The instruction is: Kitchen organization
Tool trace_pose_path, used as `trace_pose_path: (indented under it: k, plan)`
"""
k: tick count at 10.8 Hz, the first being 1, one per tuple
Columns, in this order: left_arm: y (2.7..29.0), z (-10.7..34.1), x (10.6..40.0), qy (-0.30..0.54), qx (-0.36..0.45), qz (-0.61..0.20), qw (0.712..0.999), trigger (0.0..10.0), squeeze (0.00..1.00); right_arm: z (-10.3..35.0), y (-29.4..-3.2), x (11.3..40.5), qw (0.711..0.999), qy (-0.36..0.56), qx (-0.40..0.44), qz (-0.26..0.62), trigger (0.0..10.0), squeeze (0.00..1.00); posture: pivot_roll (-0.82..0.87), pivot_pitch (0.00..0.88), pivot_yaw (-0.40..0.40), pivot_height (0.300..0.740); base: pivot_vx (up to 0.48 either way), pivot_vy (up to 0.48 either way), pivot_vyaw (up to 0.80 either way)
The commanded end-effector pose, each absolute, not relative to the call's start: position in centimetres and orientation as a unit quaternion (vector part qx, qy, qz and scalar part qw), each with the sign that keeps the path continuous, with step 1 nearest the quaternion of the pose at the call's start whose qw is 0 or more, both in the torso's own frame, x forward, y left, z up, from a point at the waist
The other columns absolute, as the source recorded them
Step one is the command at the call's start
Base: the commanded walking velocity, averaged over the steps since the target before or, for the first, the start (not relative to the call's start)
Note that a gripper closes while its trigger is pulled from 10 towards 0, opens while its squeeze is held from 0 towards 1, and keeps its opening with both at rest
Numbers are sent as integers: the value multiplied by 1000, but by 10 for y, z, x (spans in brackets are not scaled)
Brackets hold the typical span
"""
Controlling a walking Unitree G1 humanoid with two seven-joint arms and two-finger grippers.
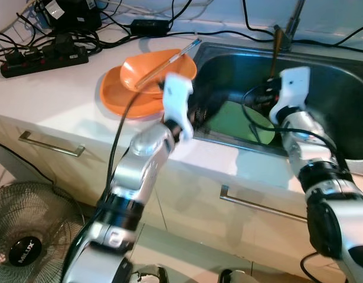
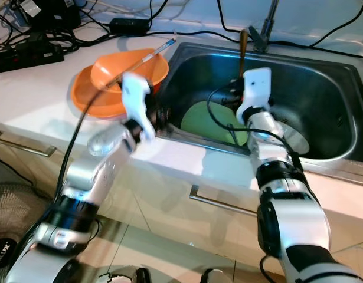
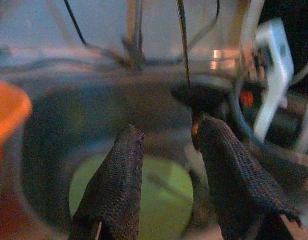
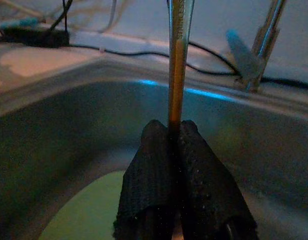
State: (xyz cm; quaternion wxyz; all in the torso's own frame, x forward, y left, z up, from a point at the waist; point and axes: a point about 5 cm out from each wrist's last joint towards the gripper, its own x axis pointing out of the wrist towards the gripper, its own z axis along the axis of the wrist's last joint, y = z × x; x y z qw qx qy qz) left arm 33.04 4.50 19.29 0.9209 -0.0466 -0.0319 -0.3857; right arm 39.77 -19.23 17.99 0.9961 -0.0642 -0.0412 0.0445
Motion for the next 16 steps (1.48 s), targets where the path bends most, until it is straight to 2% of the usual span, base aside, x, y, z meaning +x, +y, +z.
trace_pose_path:
  k: [1,7,16]
  plan:
    - [41,194,325,-25,-30,-397,917,10000,0,186,-188,401,996,-45,-70,44,10000,0,110,67,65,740,0,0,0]
    - [42,187,322,21,1,-375,927,10000,0,166,-184,400,997,15,-73,34,10000,0,141,99,59,740,0,0,0]
    - [44,172,316,89,30,-369,924,10000,0,162,-175,401,997,23,-66,43,10000,0,150,109,61,740,0,0,0]
